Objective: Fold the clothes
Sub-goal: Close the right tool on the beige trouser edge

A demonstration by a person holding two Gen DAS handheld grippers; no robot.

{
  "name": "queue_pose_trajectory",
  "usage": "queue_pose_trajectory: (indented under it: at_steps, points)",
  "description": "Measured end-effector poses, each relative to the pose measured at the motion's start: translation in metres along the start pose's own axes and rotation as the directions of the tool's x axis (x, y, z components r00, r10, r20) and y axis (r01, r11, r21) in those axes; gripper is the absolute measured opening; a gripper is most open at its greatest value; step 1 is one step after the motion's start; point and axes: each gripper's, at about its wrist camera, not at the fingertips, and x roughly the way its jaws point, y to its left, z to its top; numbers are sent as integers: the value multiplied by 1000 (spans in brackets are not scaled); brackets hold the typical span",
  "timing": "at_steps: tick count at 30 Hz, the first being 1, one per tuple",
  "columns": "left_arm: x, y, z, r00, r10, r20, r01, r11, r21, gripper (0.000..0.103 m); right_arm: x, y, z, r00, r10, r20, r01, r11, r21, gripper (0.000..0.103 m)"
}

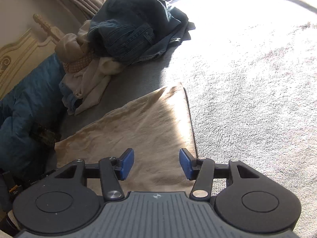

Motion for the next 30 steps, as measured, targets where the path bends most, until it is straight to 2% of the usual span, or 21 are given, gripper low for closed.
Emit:
queue_pose_trajectory:
  at_steps: [2,4,6,7,9,13,16,22,26,30]
  points:
    - [11,6,8,996,-60,-64,54,994,-98,100,10,-23,13,999,38,-2,-38,994,98,57]
    - [21,10,12,991,-97,-93,80,981,-177,98,24,-43,24,997,71,-16,-67,981,181,57]
    - [28,9,13,989,-106,-102,84,977,-198,95,37,-58,28,999,49,-14,-45,973,227,57]
    - [31,8,13,989,-104,-105,82,978,-194,95,43,-64,29,999,40,-12,-36,969,243,57]
    - [41,6,11,989,-95,-116,74,982,-174,95,51,-77,25,996,91,7,-89,949,303,58]
    - [49,1,8,991,-86,-100,72,988,-134,96,51,-78,18,989,150,-18,-138,945,298,57]
    - [50,1,7,992,-92,-89,81,990,-117,96,59,-79,16,975,215,-59,-186,931,315,56]
    - [55,0,8,993,-88,-80,80,992,-98,97,80,-75,24,954,284,-101,-242,922,302,45]
    - [56,-2,8,994,-80,-81,73,993,-92,97,98,-73,29,938,328,-115,-277,906,321,29]
    - [55,-3,7,994,-75,-75,68,994,-90,96,100,-63,23,920,364,-148,-308,902,303,27]
